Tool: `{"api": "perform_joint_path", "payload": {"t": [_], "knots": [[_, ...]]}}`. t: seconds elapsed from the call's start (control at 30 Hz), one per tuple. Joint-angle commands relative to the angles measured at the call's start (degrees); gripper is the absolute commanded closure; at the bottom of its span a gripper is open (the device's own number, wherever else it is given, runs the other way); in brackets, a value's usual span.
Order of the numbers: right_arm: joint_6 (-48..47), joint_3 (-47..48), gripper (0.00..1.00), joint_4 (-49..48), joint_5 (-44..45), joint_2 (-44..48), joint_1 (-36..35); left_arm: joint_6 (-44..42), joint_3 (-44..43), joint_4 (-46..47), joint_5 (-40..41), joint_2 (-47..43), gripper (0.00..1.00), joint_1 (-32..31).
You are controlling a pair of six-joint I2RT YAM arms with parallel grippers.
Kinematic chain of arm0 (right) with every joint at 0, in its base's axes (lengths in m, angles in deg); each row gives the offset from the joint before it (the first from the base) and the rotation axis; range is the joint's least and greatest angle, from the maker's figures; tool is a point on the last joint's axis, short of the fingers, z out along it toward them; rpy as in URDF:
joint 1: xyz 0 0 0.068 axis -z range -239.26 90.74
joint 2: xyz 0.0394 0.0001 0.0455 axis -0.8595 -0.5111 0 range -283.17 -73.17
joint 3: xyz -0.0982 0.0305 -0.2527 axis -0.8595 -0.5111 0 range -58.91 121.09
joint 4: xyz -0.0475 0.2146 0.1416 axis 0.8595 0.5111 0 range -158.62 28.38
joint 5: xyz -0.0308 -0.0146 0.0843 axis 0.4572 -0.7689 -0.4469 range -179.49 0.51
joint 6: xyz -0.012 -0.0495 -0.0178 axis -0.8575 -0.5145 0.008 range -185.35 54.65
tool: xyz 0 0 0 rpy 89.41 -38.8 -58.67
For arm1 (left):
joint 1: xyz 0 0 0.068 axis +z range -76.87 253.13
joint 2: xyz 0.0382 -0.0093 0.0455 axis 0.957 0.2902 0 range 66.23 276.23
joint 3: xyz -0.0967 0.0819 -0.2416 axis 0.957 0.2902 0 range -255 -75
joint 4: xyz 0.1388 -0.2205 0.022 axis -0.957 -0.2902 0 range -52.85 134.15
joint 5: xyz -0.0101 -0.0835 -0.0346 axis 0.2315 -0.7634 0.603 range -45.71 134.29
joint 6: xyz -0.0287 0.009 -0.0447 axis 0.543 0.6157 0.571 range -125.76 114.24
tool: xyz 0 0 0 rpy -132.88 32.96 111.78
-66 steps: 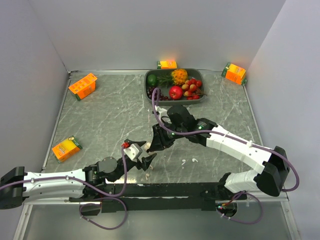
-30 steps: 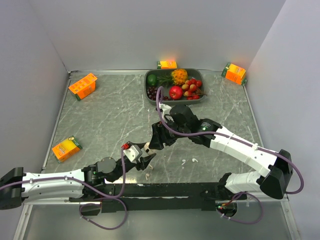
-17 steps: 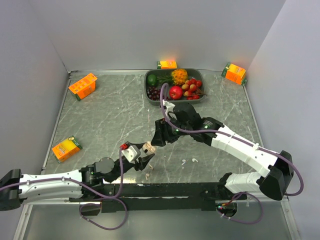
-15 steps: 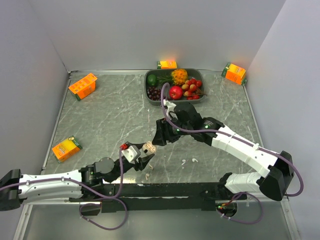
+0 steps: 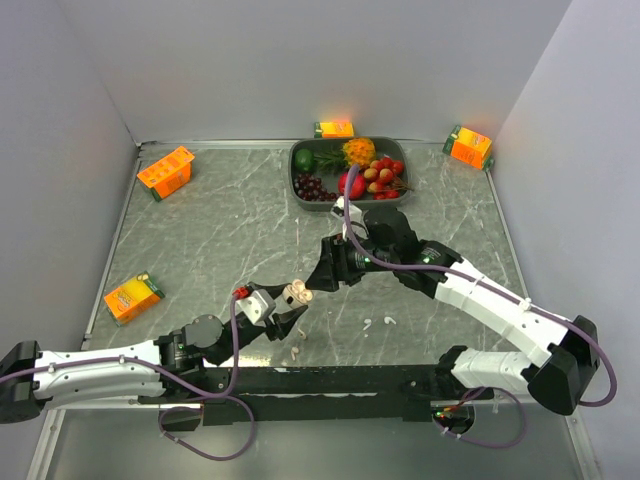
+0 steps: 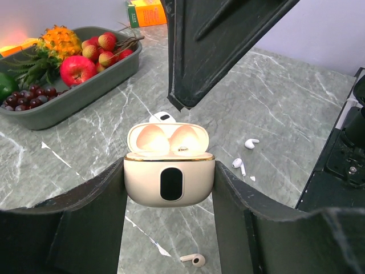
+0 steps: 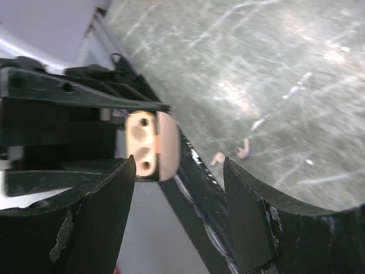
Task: Insert the wireless bluetooth earbuds into the charging case
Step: Open the charging case, then adjust the charging case.
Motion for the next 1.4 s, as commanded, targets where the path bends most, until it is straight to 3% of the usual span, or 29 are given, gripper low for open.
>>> {"api": "perform_joint_path", "payload": {"t": [0.0,0.2,0.37,0.47,0.6,0.7,0.8,0.83,0.93,1.0,1.1,1.37], "knots": [[2.27,0.97,0.3,-5.32,-5.56,-0.64,0.06,-0.04,-2.23,3.57,0.16,-0.05,0.99,-0.15],[1.66,1.68,0.37,-3.91,-5.47,-3.81,-0.29,-0.04,-2.94,5.33,-1.06,1.62,0.99,-0.15],[1.75,1.33,0.48,-4.7,-6.44,-4.43,-0.38,-0.12,-3.2,6.39,-1.6,2.76,0.99,-0.24],[1.74,1.5,0.59,-4.88,-6.97,-4.78,-0.38,-0.21,-3.29,6.83,-1.77,3.03,0.99,-0.15],[1.83,1.15,0.83,-5.67,-8.46,-4.87,-0.38,-0.12,-3.29,6.74,-1.86,2.94,0.99,-0.15],[1.57,0.45,0.95,-6.02,-8.55,-3.99,-0.29,0.05,-3.47,5.87,-1.33,2.59,0.98,-0.23],[0.43,0.62,1.0,-4.88,-8.02,-2.59,-0.38,-0.03,-3.55,5.07,-1.59,2.06,0.86,-0.15],[0.08,1.06,1.0,-4.36,-7.85,-2.23,-0.38,0.05,-3.73,4.81,-1.68,1.89,0.68,-0.15],[-1.94,3.08,1.0,-1.46,-6.71,-1.09,-0.38,2.23,-4.17,3.14,-1.6,1.8,0.36,-0.23],[-3.78,5.09,1.0,1.35,-5.31,-0.47,-0.38,2.77,-4.43,1.83,-1.16,1.88,0.26,-0.15],[-5.98,7.91,1.0,4.69,-3.37,0.23,-0.29,3.48,-5.04,0.07,-0.63,1.97,0.21,-0.23],[-10.55,12.31,1.0,10.23,3.31,2.77,-0.38,6.37,-5.84,-2.84,0.95,1.27,0.19,-0.15]]}}
